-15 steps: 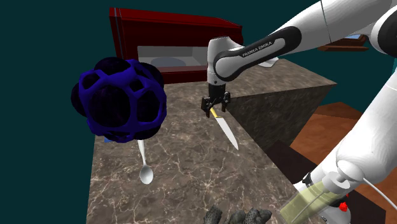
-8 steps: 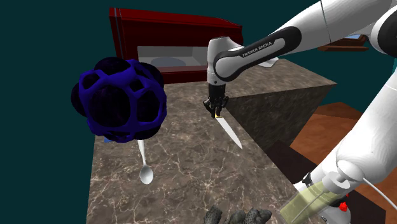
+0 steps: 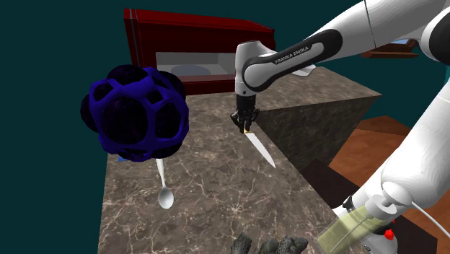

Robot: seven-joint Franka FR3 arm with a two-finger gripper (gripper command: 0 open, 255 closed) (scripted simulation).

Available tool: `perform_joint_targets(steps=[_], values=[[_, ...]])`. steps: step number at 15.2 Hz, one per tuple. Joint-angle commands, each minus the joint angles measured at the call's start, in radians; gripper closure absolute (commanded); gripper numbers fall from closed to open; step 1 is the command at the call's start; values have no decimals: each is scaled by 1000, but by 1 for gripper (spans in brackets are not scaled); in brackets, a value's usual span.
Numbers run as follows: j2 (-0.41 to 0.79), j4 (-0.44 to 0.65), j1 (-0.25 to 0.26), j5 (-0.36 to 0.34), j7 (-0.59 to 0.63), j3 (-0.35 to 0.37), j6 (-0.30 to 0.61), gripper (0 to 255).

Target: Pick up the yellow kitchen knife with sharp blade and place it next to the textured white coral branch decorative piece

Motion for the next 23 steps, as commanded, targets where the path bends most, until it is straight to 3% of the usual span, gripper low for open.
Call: perform_joint_targets(steps=[1,23], values=[[-11,8,-1,3,-2,0,-19,255],[-123,184,-5,33,-23,-1,-303,255]])
